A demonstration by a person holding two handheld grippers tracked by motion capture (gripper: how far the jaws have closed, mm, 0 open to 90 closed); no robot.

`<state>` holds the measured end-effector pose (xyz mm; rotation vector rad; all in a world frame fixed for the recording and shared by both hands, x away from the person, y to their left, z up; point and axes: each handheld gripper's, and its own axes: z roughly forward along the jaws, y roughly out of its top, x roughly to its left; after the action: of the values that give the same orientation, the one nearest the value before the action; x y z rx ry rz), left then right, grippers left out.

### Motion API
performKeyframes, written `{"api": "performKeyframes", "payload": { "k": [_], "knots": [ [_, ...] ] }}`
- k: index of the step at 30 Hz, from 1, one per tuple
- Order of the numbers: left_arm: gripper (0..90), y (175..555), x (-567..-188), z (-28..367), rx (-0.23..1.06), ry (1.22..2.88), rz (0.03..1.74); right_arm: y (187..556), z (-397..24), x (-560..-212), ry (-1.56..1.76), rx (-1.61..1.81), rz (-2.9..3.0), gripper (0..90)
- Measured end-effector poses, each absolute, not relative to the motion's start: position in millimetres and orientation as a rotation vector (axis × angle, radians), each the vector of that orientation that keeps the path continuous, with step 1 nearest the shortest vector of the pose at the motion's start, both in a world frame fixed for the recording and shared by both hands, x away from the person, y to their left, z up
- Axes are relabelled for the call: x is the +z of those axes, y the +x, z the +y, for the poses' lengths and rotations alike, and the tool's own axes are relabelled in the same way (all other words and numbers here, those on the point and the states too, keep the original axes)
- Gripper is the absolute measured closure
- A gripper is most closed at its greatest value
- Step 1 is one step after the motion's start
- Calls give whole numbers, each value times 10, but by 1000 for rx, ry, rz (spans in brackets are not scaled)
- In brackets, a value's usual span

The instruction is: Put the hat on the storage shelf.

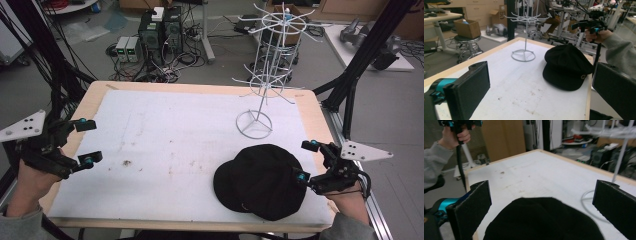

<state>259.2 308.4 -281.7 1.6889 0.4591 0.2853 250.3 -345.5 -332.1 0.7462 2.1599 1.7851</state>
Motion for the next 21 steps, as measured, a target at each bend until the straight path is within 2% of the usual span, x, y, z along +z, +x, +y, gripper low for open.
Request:
{"api": "performKeyframes", "payload": {
  "k": [21],
  "knots": [
    [17, 2627, -2857, 3037, 314, 1714, 473, 2701, -3542, -3840, 928, 1729, 2255, 9]
  ]
}}
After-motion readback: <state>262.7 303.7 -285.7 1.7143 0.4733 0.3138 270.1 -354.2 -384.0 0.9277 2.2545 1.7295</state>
